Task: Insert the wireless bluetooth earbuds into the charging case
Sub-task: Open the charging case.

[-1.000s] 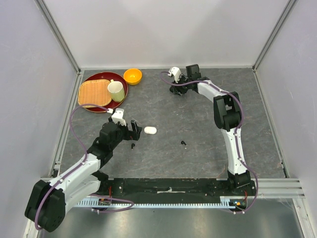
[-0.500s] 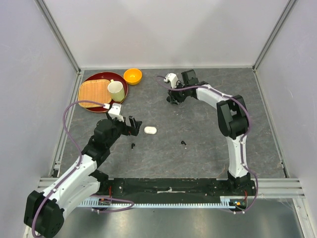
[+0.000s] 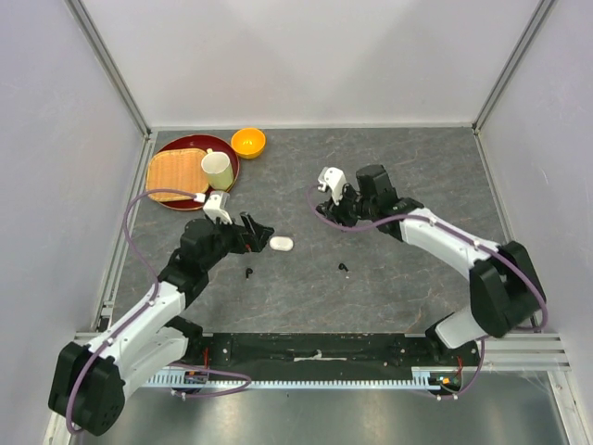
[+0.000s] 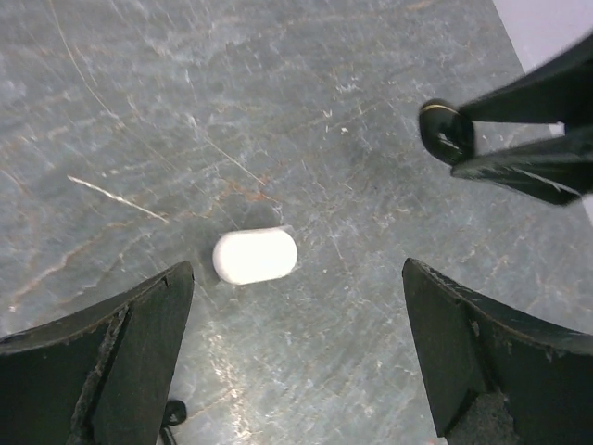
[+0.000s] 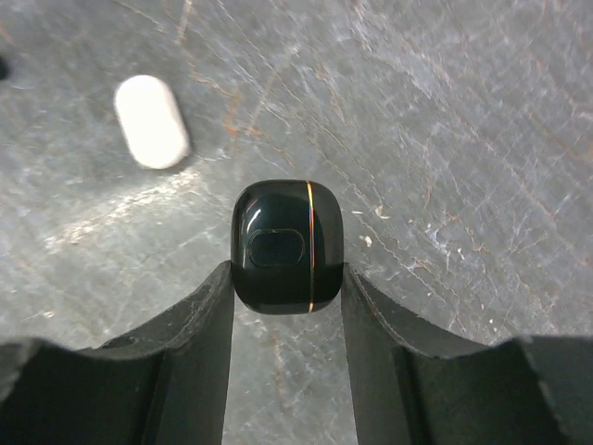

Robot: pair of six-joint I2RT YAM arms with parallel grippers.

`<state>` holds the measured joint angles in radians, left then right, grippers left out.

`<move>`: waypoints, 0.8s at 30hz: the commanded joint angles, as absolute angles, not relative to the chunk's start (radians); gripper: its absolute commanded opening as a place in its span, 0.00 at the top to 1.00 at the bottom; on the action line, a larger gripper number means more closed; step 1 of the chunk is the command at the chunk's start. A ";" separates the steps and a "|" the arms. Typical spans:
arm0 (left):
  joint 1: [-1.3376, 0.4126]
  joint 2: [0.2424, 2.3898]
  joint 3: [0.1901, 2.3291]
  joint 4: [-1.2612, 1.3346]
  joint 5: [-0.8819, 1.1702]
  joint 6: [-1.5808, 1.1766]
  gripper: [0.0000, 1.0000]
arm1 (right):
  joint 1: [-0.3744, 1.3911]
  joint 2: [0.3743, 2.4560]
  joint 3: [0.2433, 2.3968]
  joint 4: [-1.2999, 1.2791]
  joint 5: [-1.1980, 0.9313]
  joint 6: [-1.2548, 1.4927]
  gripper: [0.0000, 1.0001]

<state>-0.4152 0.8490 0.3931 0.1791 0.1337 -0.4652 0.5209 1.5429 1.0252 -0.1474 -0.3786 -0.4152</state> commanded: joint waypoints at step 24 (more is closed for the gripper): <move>-0.393 1.057 0.342 0.822 0.776 -0.644 0.01 | 0.816 1.078 0.592 0.344 -0.236 -0.491 1.00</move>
<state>-0.3946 1.0069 0.3237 0.7006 0.6434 -0.6056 0.7925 1.1061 0.6010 0.2317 -0.2489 -0.4862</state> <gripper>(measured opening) 0.994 0.515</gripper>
